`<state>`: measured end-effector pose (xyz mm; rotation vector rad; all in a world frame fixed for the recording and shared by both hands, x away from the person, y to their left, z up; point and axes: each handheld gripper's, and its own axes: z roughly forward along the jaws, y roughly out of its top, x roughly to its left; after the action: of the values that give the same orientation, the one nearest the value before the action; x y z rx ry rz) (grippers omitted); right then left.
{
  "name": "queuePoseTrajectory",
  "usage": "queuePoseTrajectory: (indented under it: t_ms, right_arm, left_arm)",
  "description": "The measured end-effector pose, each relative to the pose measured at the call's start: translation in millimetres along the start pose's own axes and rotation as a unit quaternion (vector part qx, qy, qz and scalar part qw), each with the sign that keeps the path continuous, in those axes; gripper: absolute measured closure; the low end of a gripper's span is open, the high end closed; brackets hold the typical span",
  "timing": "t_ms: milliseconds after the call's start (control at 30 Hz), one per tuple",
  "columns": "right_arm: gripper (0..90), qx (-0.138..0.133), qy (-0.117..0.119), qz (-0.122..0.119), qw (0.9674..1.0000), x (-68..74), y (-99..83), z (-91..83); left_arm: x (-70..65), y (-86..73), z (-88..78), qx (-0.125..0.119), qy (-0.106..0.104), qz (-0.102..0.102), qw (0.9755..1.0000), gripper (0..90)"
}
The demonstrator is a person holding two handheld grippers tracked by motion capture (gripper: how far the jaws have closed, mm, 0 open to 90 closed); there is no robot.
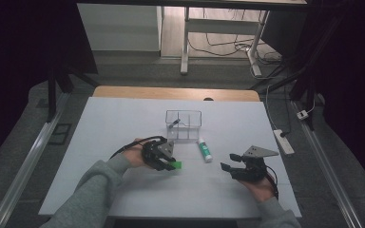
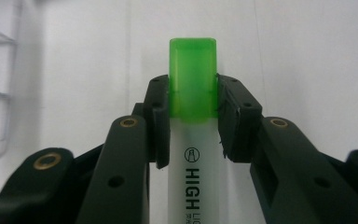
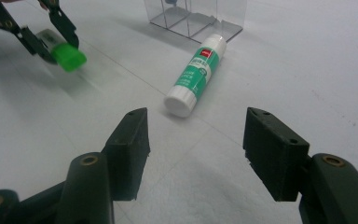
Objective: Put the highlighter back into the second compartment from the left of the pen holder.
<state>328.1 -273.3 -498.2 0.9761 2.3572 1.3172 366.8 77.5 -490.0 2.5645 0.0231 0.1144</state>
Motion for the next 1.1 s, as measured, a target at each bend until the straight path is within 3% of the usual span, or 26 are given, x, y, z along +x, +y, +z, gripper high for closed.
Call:
queuePoseTrajectory:
  t_ms: [133,233,600,767,967,1100]
  right_arm:
    - [40.4,-0.002,0.003,-0.003,1.0000,1.5,0.8,0.2]
    - [40.4,-0.004,0.007,-0.005,1.0000,3.6,1.6,0.9]
    - [40.1,-0.002,0.013,-0.013,0.9998,9.1,3.5,3.6]
    - [39.6,-0.006,0.027,-0.014,0.9995,14.0,5.2,6.9]
    - [39.0,-0.003,0.049,-0.020,0.9986,27.2,9.0,16.8]
    - [38.9,0.006,0.063,-0.034,0.9974,39.0,12.0,24.6]
  left_arm:
    - [1.6,-1.8,-12.4,-0.034,0.018,-0.033,0.9987,66.5]
    - [2.8,-3.1,-21.0,-0.060,0.029,-0.053,0.9964,66.4]
    - [-0.8,-9.0,-29.1,-0.108,0.044,-0.094,0.9887,66.4]
    - [-0.2,-11.0,-31.5,-0.131,0.056,-0.121,0.9824,66.4]
    - [-1.4,-9.5,-31.7,-0.165,0.063,-0.154,0.9723,66.3]
    - [-3.4,-6.6,-29.9,-0.181,0.060,-0.160,0.9686,66.3]
